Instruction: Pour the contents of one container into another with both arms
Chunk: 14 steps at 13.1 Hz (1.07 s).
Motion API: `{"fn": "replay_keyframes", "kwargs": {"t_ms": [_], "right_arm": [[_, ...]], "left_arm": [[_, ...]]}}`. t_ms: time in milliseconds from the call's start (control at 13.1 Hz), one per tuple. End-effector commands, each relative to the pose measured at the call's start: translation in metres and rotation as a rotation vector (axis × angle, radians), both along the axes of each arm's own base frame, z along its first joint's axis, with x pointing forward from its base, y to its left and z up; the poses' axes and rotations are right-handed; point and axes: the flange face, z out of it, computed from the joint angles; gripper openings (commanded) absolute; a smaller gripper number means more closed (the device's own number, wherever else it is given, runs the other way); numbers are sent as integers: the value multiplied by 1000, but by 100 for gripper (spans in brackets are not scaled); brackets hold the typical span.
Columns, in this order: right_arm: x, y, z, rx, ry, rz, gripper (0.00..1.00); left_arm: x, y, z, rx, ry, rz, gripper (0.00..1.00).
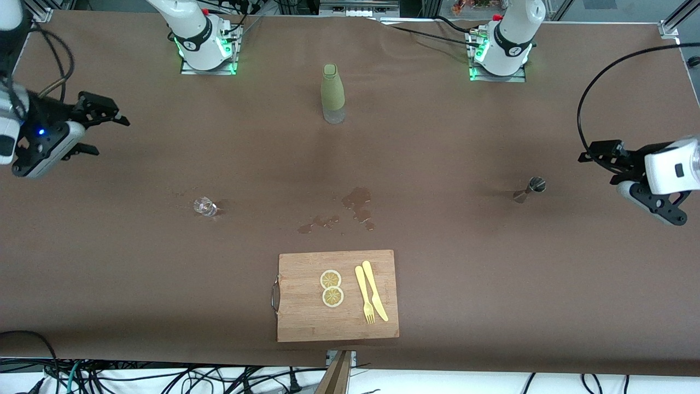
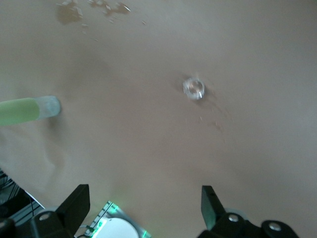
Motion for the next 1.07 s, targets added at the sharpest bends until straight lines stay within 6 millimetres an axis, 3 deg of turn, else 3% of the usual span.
{"fn": "replay_keyframes", "kwargs": {"t_ms": [0, 229, 457, 914, 990], "right_arm": [[-24, 6, -5, -141, -12, -148, 100], [-58, 6, -6, -199, -10, -388, 100], [-62, -18, -3, -211, -31, -468, 100], [-53, -26, -1, -218, -79, -517, 100], [-53, -26, -2, -218, -78, -516, 100]], "left_arm": [[-5, 4, 27, 44, -89, 14, 100], [-11, 5, 61, 88, -174, 109, 100], [-26, -30, 90, 185, -183, 387, 100], [-29, -65, 91, 203, -153, 472, 100], [-30, -63, 95, 196, -156, 483, 100]]}}
